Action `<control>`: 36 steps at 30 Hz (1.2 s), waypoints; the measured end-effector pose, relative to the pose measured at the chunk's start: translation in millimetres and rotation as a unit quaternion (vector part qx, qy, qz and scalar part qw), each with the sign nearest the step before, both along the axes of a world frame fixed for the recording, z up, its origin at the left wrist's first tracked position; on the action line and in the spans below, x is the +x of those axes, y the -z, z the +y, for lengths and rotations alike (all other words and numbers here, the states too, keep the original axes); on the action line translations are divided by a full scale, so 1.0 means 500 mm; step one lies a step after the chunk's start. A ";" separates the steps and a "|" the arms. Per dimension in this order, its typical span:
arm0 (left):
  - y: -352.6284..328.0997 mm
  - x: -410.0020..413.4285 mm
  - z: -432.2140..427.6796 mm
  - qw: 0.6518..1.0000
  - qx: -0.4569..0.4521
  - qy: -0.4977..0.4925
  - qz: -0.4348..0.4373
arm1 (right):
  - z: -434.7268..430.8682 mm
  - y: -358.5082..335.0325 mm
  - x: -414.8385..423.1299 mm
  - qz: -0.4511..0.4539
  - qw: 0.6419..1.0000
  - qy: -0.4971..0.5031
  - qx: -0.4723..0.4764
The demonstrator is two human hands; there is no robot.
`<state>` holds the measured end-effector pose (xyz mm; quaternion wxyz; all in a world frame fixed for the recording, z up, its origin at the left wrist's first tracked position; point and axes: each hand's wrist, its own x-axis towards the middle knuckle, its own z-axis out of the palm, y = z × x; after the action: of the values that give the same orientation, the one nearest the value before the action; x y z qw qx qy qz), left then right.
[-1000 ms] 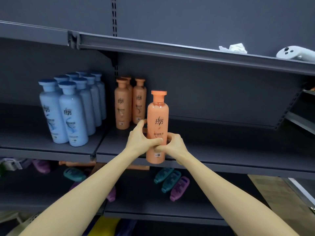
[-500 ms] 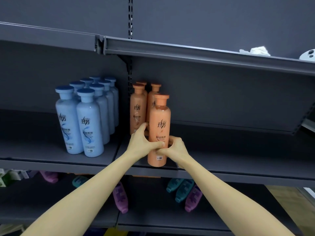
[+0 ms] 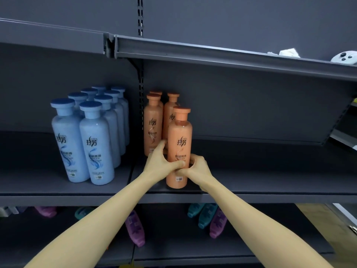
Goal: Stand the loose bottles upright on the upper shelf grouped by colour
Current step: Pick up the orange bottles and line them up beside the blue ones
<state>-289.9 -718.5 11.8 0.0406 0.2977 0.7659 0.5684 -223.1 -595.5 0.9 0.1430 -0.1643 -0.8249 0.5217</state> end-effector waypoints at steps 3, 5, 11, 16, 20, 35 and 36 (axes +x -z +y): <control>0.001 -0.003 0.013 1.000 0.002 0.004 -0.002 | 0.011 0.004 -0.006 -0.004 1.000 0.004 0.005; 0.000 -0.007 0.022 1.000 0.003 0.007 -0.004 | 0.018 0.004 -0.011 -0.004 1.000 0.004 0.008; 0.004 -0.026 0.053 1.000 -0.002 -0.001 -0.013 | 0.045 0.003 -0.031 -0.008 1.000 0.001 0.006; -0.001 -0.041 0.080 1.000 0.005 -0.001 -0.027 | 0.066 -0.010 -0.048 -0.017 1.000 -0.015 -0.007; -0.007 -0.048 0.098 0.999 0.019 -0.006 -0.034 | 0.085 -0.017 -0.062 -0.015 0.999 -0.032 -0.010; 0.007 -0.088 0.100 1.000 -0.005 -0.009 -0.025 | 0.091 0.012 -0.120 -0.019 0.999 -0.026 0.005; 0.007 -0.092 0.099 1.000 -0.007 -0.005 -0.026 | 0.089 0.013 -0.121 -0.020 0.999 -0.025 0.006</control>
<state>-335.8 -669.1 8.1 0.0592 0.2788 0.7700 0.5709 -283.5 -550.8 -5.5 0.1144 -0.1530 -0.8344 0.5170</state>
